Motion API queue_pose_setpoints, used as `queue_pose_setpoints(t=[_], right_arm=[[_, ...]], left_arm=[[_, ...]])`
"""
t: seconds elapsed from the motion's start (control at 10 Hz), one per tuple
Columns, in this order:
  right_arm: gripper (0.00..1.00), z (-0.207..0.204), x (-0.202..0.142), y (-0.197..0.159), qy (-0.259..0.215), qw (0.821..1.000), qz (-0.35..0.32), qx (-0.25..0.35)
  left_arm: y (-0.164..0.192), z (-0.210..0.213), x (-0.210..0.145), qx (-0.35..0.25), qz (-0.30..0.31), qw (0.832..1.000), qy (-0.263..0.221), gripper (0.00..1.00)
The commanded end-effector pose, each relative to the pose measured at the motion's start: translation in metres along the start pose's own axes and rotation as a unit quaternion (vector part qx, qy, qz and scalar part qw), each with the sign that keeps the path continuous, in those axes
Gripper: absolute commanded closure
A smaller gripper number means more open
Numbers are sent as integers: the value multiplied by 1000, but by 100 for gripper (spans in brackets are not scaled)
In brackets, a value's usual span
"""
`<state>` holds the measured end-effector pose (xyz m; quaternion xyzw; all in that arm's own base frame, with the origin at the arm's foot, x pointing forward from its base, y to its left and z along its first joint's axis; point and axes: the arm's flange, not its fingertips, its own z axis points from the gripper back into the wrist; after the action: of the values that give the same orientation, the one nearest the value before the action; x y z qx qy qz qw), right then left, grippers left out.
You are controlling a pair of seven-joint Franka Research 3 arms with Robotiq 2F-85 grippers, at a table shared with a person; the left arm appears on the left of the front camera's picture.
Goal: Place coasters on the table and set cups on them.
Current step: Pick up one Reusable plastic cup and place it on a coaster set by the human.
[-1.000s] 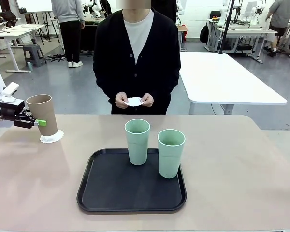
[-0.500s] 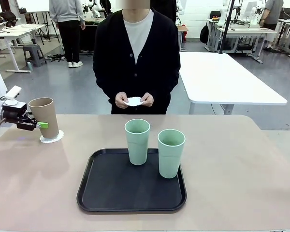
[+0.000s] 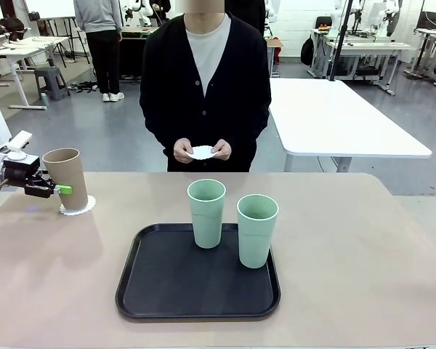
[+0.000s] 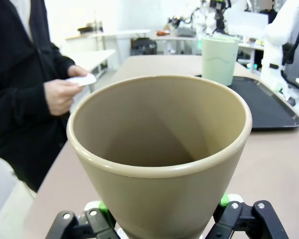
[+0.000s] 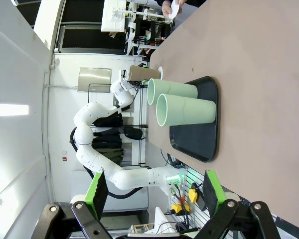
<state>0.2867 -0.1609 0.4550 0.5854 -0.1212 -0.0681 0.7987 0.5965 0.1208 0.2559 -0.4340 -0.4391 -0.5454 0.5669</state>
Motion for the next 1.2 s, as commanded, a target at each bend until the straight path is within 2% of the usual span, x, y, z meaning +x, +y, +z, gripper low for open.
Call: queue_pose_setpoints(t=[0.0, 0.5, 0.6, 0.7, 1.1], right_arm=[[0, -1, 0, 0, -1, 1000, 3, 7], [0, -1, 0, 0, -1, 1000, 3, 7], [0, -1, 0, 0, -1, 1000, 3, 7], [0, -1, 0, 0, -1, 1000, 3, 7], [0, -1, 0, 0, -1, 1000, 3, 7]], left_arm=[[1, 0, 0, -10, -1, 1000, -9, 15], [0, -4, -5, -21, -2, 1000, -7, 15], [0, -4, -6, -23, -1, 1000, -3, 11], [0, -5, -7, -25, 0, 1000, 1, 0], [-5, -2, -4, -29, -11, 999, 24, 0]])
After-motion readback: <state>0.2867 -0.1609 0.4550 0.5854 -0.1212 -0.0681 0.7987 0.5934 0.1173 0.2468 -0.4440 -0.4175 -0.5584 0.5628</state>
